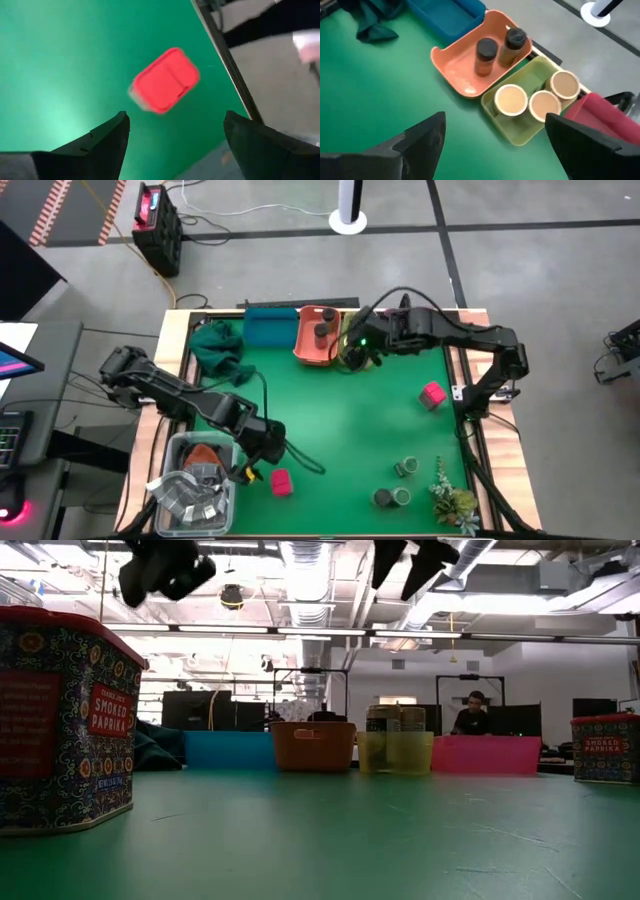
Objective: Sort spices by type
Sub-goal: Put the bottom red seasoning bottle into the blue bin
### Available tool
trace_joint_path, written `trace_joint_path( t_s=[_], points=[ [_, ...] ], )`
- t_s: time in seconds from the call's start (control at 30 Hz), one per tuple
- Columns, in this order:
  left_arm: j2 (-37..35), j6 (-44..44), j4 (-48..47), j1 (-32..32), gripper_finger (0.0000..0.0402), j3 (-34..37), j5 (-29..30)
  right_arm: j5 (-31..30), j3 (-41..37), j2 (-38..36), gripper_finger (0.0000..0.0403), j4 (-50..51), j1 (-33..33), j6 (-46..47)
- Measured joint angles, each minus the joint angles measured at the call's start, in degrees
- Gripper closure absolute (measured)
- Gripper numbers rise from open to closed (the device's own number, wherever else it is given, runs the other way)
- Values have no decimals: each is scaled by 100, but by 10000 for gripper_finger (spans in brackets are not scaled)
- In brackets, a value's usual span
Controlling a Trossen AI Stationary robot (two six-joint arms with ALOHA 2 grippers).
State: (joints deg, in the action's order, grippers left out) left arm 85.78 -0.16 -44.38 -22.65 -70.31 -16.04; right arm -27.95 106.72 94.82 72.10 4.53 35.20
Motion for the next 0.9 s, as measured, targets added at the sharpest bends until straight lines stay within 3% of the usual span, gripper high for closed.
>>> trace_joint_path(
  t_s=[0.2,0.57,0.73,0.9],
  points=[
    [421,1261,47,-186,94,-380,571,-73,-2,-7,35,163,-363,467],
    [1270,2684,-235,-247,94,-825,631,-71,-2,-24,35,703,-653,837],
    [1375,3629,-274,-325,94,-836,745,-80,-2,-24,35,753,-644,825],
    [1360,3866,-341,-371,94,-838,759,-94,-2,-24,35,782,-627,787]
  ],
)
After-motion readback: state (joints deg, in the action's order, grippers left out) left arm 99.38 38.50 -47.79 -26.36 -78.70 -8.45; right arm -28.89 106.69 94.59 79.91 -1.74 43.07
